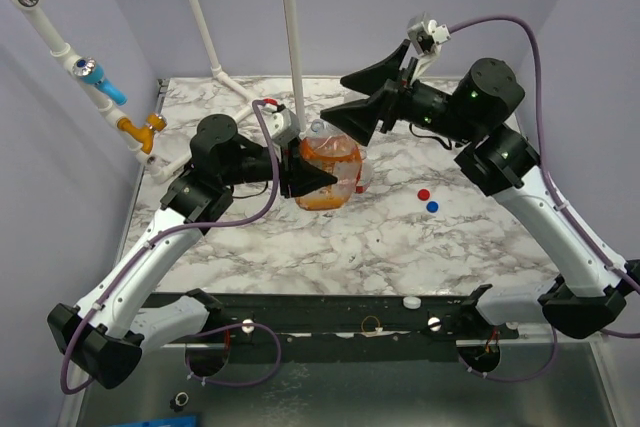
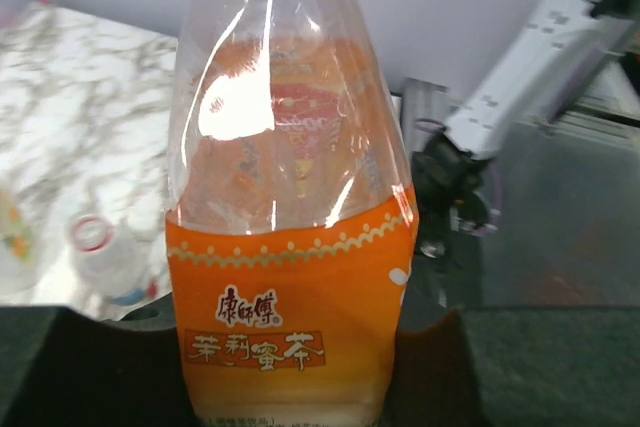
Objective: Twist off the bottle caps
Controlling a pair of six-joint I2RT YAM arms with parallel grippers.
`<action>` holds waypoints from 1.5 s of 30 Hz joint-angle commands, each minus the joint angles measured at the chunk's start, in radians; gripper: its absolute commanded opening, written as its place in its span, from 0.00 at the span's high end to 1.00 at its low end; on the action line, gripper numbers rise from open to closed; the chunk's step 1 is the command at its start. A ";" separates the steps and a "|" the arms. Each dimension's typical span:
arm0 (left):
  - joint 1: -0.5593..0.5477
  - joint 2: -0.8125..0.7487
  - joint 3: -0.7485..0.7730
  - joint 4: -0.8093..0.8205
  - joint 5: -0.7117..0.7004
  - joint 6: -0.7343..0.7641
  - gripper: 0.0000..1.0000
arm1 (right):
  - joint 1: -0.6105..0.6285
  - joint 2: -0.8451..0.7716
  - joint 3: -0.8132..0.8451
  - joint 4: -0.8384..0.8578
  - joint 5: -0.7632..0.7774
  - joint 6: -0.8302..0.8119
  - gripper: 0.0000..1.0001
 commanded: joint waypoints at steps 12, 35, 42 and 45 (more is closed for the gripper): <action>0.004 0.023 -0.007 -0.014 -0.550 0.237 1.00 | 0.042 0.188 0.203 -0.277 0.463 0.043 0.15; 0.004 0.002 -0.008 -0.014 -0.207 0.094 1.00 | 0.046 0.096 0.043 -0.033 0.153 -0.004 0.99; 0.004 -0.004 0.006 -0.013 0.204 -0.051 1.00 | 0.013 0.015 -0.055 0.087 -0.354 -0.013 0.99; 0.004 -0.011 -0.002 -0.014 0.204 -0.045 1.00 | -0.004 0.014 -0.080 0.134 -0.490 0.025 0.99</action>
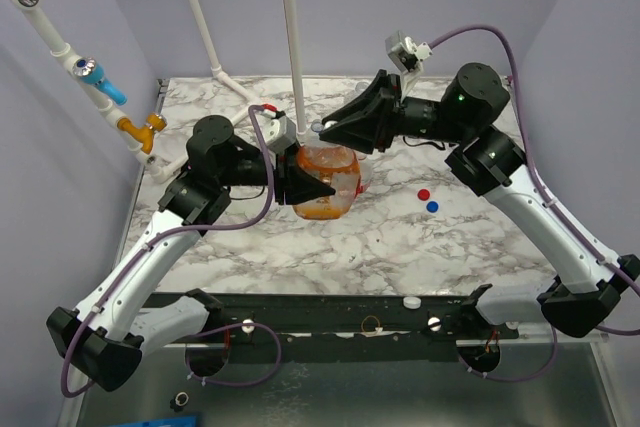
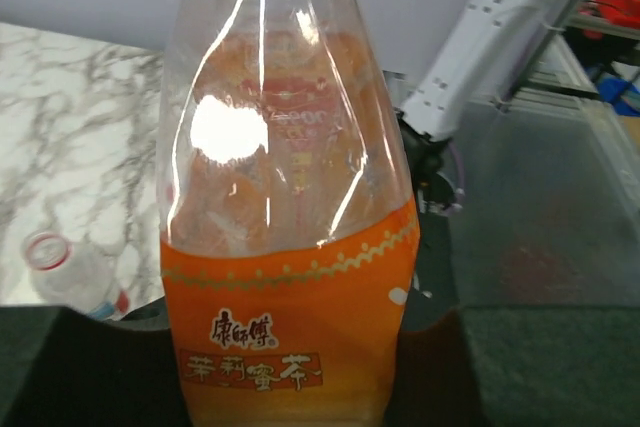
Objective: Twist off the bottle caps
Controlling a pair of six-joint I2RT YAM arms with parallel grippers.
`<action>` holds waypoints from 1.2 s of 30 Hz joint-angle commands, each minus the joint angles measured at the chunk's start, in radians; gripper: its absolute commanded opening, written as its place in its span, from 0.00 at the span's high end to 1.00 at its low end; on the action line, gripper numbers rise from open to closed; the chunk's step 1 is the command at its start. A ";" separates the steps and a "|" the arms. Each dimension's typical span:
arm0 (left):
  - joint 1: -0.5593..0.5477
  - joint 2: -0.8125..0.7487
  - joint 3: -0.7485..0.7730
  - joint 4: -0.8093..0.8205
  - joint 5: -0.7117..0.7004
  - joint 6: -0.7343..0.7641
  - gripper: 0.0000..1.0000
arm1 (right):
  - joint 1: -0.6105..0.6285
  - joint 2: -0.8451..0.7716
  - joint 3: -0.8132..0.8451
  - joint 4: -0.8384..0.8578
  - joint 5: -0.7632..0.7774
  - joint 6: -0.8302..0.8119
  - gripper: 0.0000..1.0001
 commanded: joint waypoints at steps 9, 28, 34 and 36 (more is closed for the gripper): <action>-0.007 -0.017 -0.009 -0.030 -0.114 0.049 1.00 | -0.005 0.002 0.022 -0.082 0.184 -0.024 0.37; -0.008 0.011 -0.059 -0.037 -0.649 0.260 1.00 | 0.113 0.226 0.241 -0.224 0.780 0.041 0.01; -0.008 -0.004 -0.067 -0.036 -0.611 0.254 1.00 | 0.113 0.161 0.137 -0.152 0.742 0.051 0.11; -0.008 -0.004 -0.071 -0.032 -0.594 0.247 1.00 | 0.113 0.135 0.085 -0.115 0.718 0.051 0.19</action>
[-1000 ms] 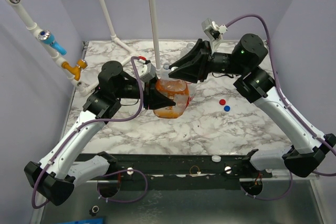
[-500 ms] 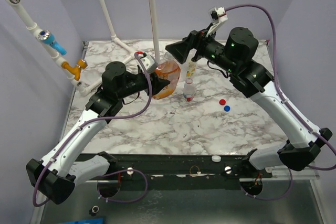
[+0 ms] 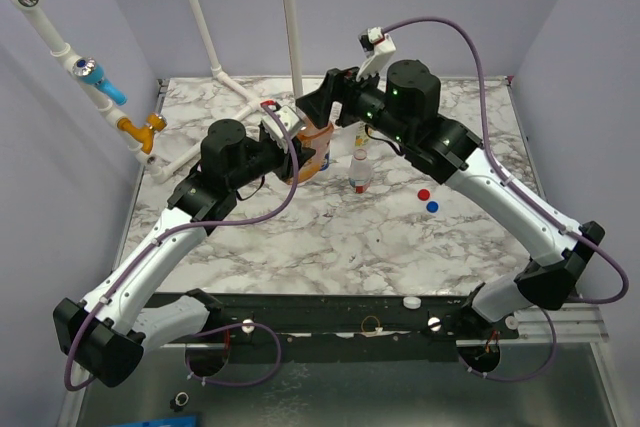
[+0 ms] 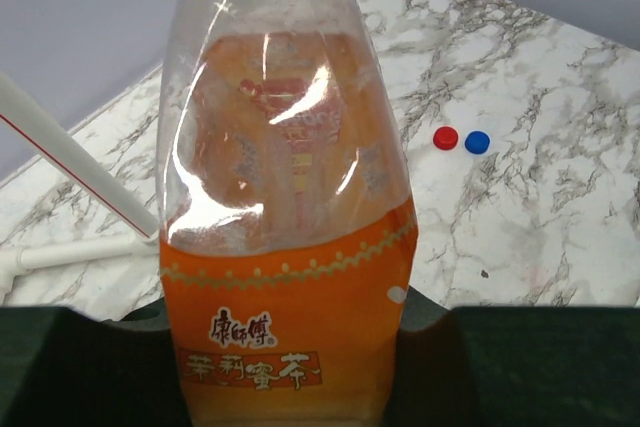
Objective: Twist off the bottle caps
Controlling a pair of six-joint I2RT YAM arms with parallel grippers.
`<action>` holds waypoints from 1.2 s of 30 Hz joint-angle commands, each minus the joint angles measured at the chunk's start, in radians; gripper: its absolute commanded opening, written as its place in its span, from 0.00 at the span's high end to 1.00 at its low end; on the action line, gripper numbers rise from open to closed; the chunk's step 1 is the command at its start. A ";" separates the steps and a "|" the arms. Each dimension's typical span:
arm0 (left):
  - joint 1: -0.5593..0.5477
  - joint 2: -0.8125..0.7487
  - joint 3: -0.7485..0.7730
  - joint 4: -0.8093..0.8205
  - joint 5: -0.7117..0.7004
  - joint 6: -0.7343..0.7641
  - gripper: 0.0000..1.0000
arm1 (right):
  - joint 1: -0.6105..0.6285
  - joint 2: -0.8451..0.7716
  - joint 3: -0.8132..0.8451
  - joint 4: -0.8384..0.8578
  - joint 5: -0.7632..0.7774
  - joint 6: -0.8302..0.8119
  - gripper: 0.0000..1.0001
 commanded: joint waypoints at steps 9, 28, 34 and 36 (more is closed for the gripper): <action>-0.002 -0.021 -0.008 0.021 0.070 -0.031 1.00 | 0.001 -0.064 -0.097 0.060 -0.132 -0.048 0.81; -0.001 -0.111 -0.134 -0.069 0.169 -0.081 0.01 | 0.001 -0.310 -0.498 0.143 0.037 -0.221 0.99; -0.002 -0.144 -0.182 -0.122 0.134 -0.063 0.01 | 0.001 -0.364 -0.711 0.310 0.087 -0.253 1.00; 0.000 -0.146 -0.190 -0.133 0.103 -0.061 0.01 | 0.001 -0.376 -0.770 0.361 0.091 -0.253 0.99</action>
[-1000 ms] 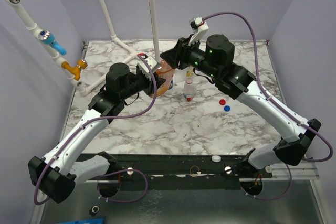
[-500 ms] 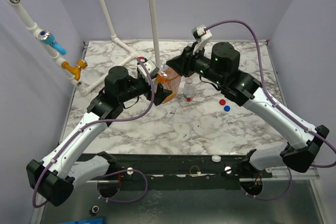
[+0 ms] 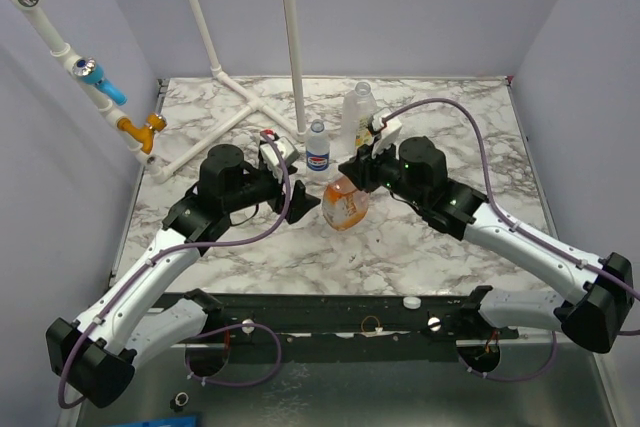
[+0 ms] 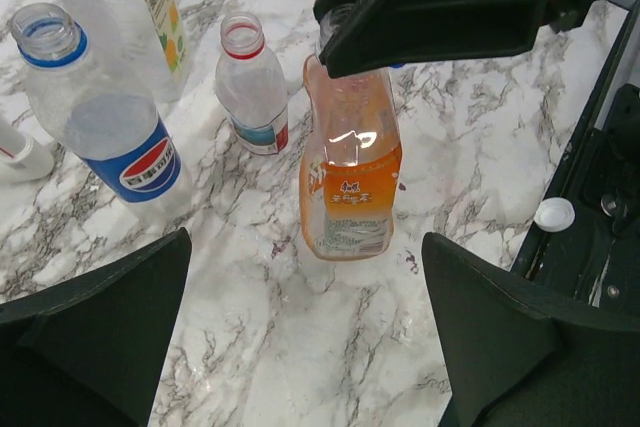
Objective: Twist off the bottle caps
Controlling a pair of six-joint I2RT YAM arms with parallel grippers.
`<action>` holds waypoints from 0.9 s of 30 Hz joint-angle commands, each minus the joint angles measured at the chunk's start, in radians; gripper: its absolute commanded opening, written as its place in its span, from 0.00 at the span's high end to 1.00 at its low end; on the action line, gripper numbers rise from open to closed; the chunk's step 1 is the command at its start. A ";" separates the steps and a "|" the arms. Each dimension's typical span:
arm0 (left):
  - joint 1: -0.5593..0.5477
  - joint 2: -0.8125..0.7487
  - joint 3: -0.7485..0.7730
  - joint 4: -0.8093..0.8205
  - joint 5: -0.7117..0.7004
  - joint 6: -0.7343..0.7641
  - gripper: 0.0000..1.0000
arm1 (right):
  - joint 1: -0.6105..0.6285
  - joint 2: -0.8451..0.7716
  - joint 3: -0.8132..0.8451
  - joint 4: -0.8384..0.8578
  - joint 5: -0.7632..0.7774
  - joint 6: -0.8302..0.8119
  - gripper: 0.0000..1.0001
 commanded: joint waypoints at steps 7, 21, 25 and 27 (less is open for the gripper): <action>-0.001 -0.012 -0.042 -0.052 -0.151 -0.004 0.01 | 0.058 -0.024 -0.198 0.272 0.111 -0.057 1.00; 0.011 -0.011 -0.076 -0.010 -0.323 -0.145 0.01 | 0.163 -0.022 -0.388 0.414 0.291 -0.051 0.99; 0.020 -0.009 -0.084 -0.006 -0.376 -0.173 0.01 | 0.173 -0.036 -0.405 0.414 0.311 -0.052 0.99; 0.020 -0.006 -0.083 -0.004 -0.391 -0.182 0.01 | 0.174 -0.051 -0.408 0.411 0.318 -0.055 0.94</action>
